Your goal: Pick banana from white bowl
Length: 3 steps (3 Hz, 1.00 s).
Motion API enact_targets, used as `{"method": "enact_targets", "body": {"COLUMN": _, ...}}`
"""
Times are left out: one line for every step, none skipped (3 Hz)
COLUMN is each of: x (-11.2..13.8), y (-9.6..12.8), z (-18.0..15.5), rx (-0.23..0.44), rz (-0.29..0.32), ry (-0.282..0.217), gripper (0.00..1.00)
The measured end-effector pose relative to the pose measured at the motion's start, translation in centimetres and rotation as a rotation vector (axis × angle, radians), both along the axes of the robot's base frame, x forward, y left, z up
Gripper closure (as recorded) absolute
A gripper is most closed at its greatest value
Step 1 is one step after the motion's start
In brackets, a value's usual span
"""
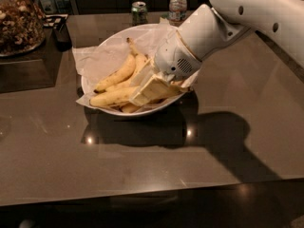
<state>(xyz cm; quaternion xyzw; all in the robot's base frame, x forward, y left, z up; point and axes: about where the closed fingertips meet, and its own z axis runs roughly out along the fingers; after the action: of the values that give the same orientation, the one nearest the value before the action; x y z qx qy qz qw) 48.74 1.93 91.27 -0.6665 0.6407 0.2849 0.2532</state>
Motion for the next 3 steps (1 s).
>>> {"method": "enact_targets", "body": {"x": -0.2, "y": -0.7, "z": 1.4, "rx": 0.055, "rz": 0.013, "ry": -0.025, "gripper": 1.0}}
{"method": "enact_targets", "body": {"x": -0.8, "y": -1.5, "z": 4.6, "rx": 0.116, "rz": 0.045, "ry": -0.091, "gripper": 1.0}}
{"method": "enact_targets", "body": {"x": -2.1, "y": -2.8, "z": 7.0, "rx": 0.155, "rz": 0.064, "ry": -0.125, "gripper": 1.0}}
